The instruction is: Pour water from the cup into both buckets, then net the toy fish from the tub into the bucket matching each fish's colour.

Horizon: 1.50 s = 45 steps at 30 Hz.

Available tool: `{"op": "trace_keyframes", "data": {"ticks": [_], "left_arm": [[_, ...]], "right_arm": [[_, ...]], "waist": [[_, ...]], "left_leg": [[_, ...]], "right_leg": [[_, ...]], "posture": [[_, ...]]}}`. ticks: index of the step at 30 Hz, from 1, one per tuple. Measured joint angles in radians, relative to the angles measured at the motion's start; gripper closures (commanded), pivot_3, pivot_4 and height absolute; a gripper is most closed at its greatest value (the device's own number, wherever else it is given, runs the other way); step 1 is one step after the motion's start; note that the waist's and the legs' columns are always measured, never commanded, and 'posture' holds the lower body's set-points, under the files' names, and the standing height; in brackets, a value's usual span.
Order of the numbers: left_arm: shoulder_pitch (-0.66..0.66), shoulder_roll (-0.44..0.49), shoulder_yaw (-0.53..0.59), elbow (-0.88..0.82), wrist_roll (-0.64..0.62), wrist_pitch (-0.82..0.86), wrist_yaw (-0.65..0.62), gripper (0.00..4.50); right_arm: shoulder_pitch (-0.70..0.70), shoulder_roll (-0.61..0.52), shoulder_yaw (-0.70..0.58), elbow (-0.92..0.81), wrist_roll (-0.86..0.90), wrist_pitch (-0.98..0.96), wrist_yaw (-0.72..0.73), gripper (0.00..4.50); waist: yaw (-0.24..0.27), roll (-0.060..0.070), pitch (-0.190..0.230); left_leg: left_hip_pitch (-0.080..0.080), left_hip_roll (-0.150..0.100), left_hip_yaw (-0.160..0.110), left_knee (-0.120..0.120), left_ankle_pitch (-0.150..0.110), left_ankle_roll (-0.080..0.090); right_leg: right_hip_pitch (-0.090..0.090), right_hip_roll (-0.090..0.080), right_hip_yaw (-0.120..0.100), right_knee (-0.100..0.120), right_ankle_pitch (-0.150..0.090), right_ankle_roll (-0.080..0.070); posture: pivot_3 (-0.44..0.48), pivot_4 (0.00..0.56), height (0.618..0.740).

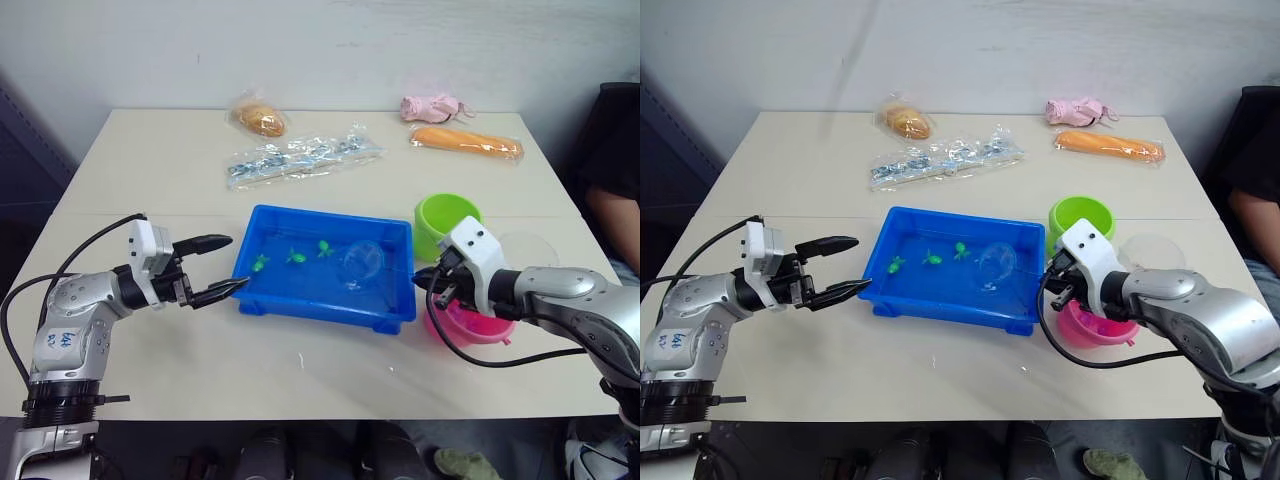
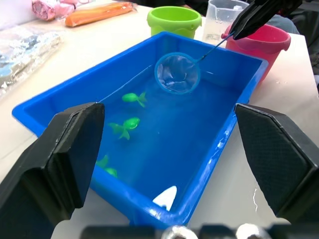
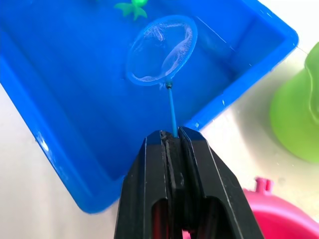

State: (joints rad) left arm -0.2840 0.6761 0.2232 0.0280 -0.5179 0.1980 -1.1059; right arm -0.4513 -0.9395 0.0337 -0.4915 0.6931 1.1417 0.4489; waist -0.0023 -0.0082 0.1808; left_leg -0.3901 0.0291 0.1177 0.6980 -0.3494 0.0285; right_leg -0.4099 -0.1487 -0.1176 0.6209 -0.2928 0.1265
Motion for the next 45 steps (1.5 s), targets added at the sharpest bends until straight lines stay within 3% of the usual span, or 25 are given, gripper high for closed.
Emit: {"op": "trace_keyframes", "data": {"ticks": [14,28,33,45], "left_arm": [[0.018,-0.003,0.000,-0.030,-0.002,0.022,0.022,0.03],[0.017,-0.013,-0.004,-0.058,-0.004,0.032,0.046,0.03],[0.021,-0.008,-0.004,-0.059,-0.004,0.032,0.045,0.03],[0.034,0.002,-0.002,-0.063,-0.004,0.034,0.041,0.03]], "right_arm": [[-0.090,0.020,0.107,0.028,-0.150,0.045,-0.009,4.50],[-0.169,0.257,0.165,0.112,-0.211,0.147,-0.050,4.50],[-0.178,0.394,0.134,0.169,-0.214,0.152,-0.064,4.50],[-0.184,0.492,0.076,0.194,-0.212,0.158,-0.071,4.50]], "waist": [[0.003,0.000,0.000],[-0.002,0.000,0.000],[-0.004,0.000,0.000],[-0.003,0.000,0.000]], "left_leg": [[0.000,0.000,0.000,0.000,0.000,0.000],[0.000,0.000,0.001,0.000,0.000,-0.001],[0.000,0.001,0.001,-0.001,0.000,-0.001],[-0.001,0.000,0.001,-0.001,0.000,-0.001]], "right_leg": [[0.000,0.000,0.000,0.000,0.000,0.000],[-0.001,0.001,0.000,0.000,0.000,0.000],[-0.002,0.001,0.000,0.001,0.000,0.000],[-0.002,0.001,0.000,0.001,0.000,0.000]], "posture": [[0.000,0.150,0.740],[0.000,0.150,0.740],[0.000,0.150,0.740],[0.000,0.150,0.740]]}}
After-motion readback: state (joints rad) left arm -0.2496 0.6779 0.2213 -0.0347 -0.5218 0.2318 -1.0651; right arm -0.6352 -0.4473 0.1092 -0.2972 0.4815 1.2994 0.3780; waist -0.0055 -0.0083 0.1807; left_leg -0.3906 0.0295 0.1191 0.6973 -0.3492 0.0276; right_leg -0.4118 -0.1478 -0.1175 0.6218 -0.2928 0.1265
